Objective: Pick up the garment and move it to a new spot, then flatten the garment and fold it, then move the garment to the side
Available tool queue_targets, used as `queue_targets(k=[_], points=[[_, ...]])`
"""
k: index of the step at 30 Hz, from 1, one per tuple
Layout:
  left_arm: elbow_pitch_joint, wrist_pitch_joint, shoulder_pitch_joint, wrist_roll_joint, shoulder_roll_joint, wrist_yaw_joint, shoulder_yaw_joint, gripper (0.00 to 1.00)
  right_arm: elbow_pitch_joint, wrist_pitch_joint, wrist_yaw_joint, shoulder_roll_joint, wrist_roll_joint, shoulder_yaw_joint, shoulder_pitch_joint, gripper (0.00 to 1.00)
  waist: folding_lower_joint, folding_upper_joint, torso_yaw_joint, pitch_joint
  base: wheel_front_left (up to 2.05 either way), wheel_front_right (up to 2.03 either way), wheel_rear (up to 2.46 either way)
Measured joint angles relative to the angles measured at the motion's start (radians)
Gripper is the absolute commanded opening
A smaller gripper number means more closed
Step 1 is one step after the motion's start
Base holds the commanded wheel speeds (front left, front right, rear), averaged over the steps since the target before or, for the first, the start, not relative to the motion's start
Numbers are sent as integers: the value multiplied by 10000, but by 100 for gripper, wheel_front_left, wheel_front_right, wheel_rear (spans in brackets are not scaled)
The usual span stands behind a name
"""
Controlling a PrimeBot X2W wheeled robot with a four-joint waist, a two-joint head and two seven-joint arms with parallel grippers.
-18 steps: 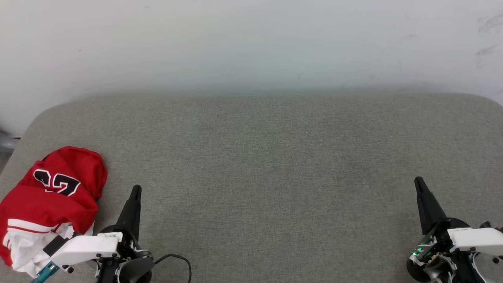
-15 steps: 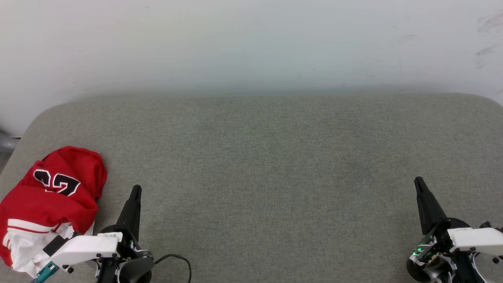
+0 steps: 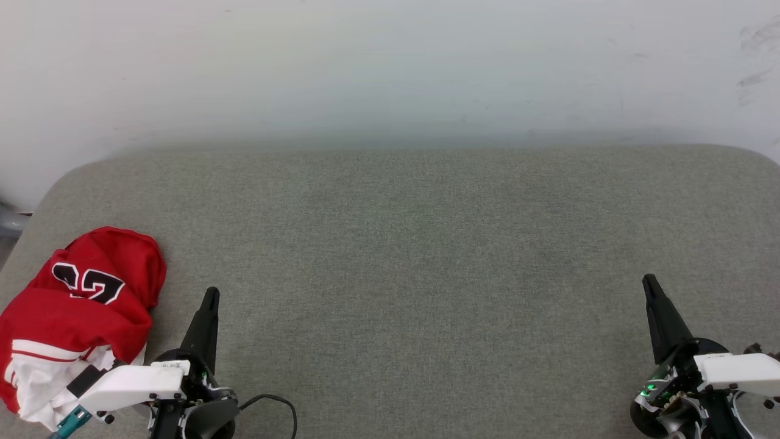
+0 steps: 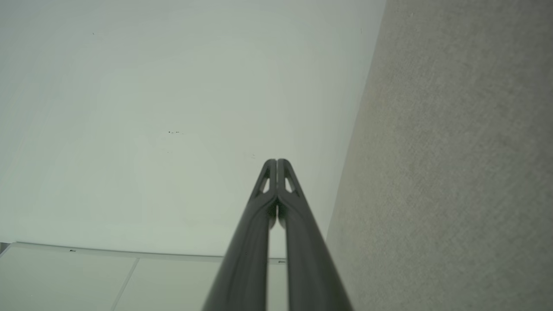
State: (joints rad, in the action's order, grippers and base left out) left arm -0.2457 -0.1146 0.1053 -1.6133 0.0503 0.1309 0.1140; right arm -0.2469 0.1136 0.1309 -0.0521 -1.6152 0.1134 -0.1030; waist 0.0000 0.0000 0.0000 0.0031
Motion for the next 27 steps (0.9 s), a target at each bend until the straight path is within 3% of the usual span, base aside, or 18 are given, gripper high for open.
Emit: queue_targets(k=[5,6,27], points=[[0,0,0,0,0,0,0,0,0,0,0,0,0,0,0,0,0,0,0,0,0,0,0],[-63,2,-31,0,-4,-2,-13,100,-54,0,0,0,-2,-2,43,100,0,0,0,0,0,0,0],[752,892,-314,523,-23,-2,-918,100,583,-882,-2,17,527,-704,441,100,0,0,92,17,0,0,0]])
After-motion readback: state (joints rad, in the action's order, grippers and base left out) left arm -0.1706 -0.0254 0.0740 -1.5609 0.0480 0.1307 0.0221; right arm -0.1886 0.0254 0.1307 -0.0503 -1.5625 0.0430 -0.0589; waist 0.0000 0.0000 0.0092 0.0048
